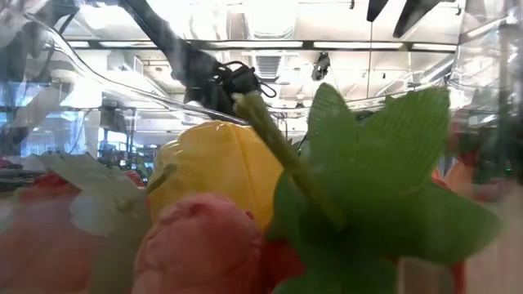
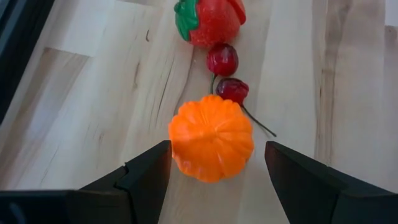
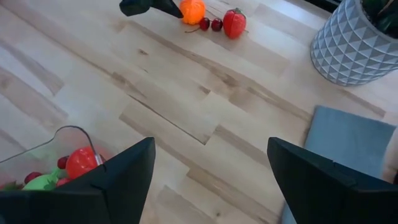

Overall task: Pick and placing Produce into tupperware
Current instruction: Put the orange pumpkin into the transparent basket

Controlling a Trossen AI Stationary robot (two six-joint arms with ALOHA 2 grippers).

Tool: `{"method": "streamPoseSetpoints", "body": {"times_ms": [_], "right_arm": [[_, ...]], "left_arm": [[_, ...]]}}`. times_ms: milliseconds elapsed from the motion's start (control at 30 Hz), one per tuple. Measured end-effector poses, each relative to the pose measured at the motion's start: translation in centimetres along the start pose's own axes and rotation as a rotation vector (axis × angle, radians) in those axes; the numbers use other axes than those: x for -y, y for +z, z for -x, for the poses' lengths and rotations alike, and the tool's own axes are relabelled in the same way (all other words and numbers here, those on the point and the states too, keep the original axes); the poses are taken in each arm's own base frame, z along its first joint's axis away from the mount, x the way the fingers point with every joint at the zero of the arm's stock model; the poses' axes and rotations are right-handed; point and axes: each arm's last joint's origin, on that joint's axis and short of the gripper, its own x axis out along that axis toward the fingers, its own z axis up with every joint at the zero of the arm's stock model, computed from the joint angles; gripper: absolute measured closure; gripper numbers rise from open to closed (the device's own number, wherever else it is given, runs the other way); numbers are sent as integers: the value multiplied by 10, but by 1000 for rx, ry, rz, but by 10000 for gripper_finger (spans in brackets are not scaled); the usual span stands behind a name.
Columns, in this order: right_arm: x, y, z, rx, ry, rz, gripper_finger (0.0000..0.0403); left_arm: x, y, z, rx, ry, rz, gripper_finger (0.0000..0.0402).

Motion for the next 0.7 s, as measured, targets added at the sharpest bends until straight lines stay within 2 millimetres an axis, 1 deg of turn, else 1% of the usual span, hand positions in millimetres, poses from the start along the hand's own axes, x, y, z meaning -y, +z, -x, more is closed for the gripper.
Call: {"method": "streamPoseSetpoints", "body": {"times_ms": [367, 500, 567, 633, 700], "right_arm": [[0, 1, 0, 22, -5, -12, 103], [0, 1, 0, 22, -4, -27, 101], [0, 1, 0, 22, -4, -27, 103], [0, 0, 0, 22, -3, -28, 106], [0, 0, 0, 22, -3, -31, 106]], "left_arm": [[0, 4, 0, 49, 11, -2, 157], [0, 0, -2, 42, 10, -1, 157], [0, -3, -10, 36, 11, 1, 157], [0, -6, -13, 8, 8, 38, 157], [0, -6, -13, 15, 19, 59, 157]]}}
